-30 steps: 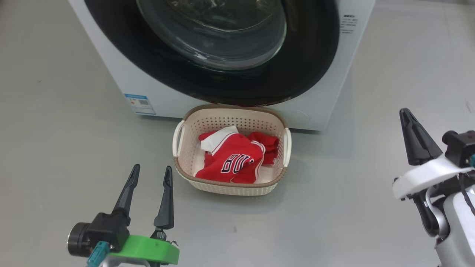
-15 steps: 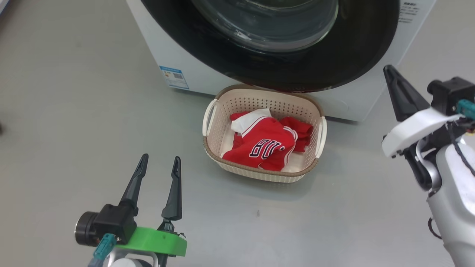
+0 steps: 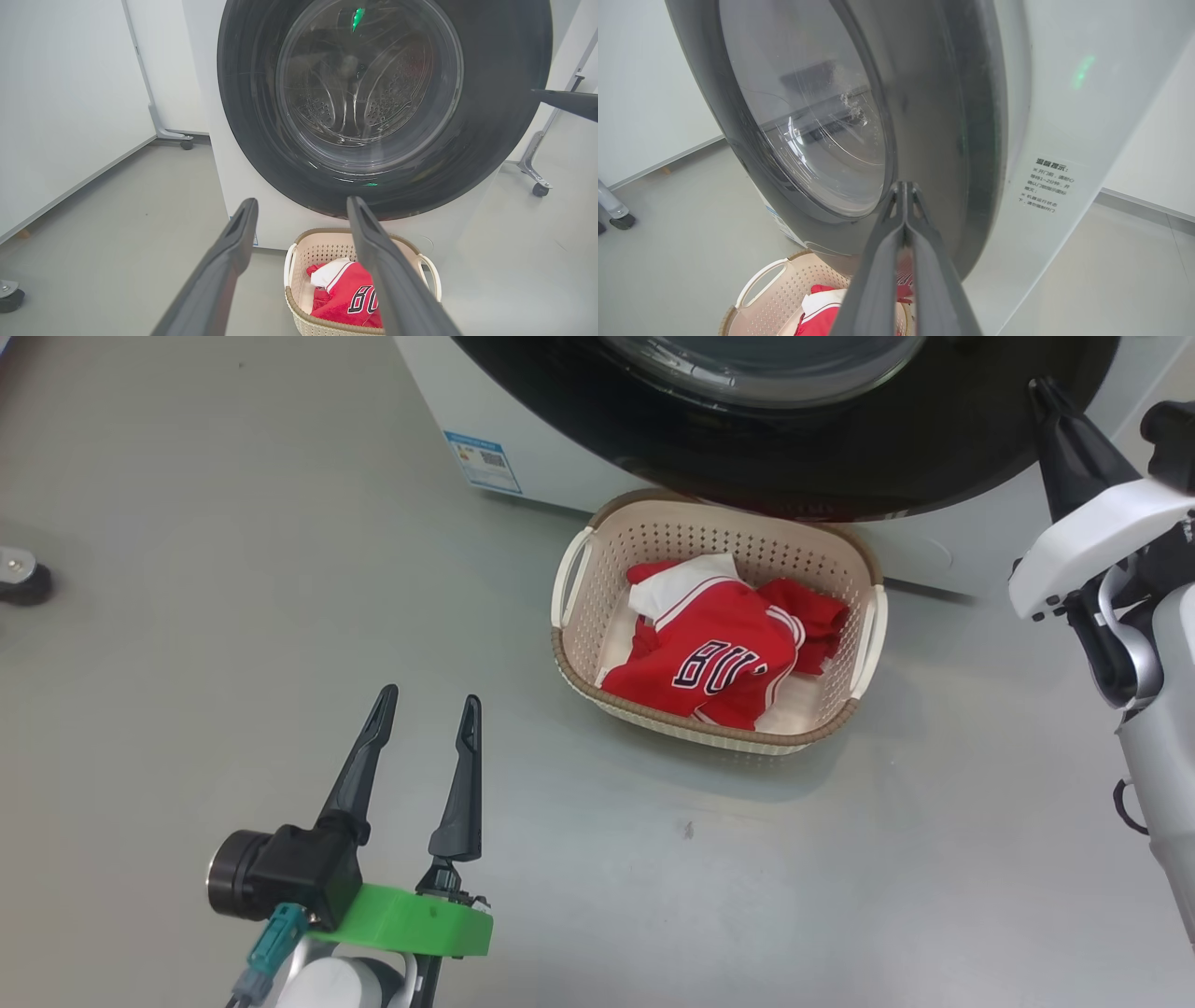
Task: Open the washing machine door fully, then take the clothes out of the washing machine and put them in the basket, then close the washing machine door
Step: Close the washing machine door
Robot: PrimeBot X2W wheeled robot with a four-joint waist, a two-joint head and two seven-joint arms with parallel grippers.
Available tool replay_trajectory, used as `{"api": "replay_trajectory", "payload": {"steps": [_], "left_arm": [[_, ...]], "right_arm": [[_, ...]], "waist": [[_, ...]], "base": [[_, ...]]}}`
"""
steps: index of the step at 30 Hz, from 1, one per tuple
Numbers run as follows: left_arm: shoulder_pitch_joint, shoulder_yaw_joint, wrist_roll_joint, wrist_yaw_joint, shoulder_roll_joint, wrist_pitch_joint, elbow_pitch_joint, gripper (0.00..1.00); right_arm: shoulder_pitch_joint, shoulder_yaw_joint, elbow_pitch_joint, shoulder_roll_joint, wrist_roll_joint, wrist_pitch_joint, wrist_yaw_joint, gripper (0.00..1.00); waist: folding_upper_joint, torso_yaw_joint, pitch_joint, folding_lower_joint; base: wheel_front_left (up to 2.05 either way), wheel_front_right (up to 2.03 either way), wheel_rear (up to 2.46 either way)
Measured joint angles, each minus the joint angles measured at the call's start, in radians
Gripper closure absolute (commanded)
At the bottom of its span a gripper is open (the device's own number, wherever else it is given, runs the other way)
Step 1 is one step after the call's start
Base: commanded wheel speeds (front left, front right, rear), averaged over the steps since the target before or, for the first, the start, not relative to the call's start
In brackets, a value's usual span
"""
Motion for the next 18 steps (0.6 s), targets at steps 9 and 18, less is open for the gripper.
{"api": "replay_trajectory", "payload": {"steps": [9,18], "left_arm": [[-0.013,-0.006,-0.002,0.0,-0.003,-0.008,0.01,0.0],[-0.024,-0.012,-0.004,0.0,-0.006,-0.009,0.019,0.0]], "right_arm": [[-0.066,0.007,0.09,-0.01,-0.001,-0.001,0.009,1.0],[-0.128,0.015,0.155,-0.026,-0.003,-0.01,0.019,1.0]], "waist": [[0.0,0.033,0.037,0.0],[0.0,0.049,0.048,0.0]], "base": [[0.0,0.0,0.0],[0.0,0.0,0.0]]}}
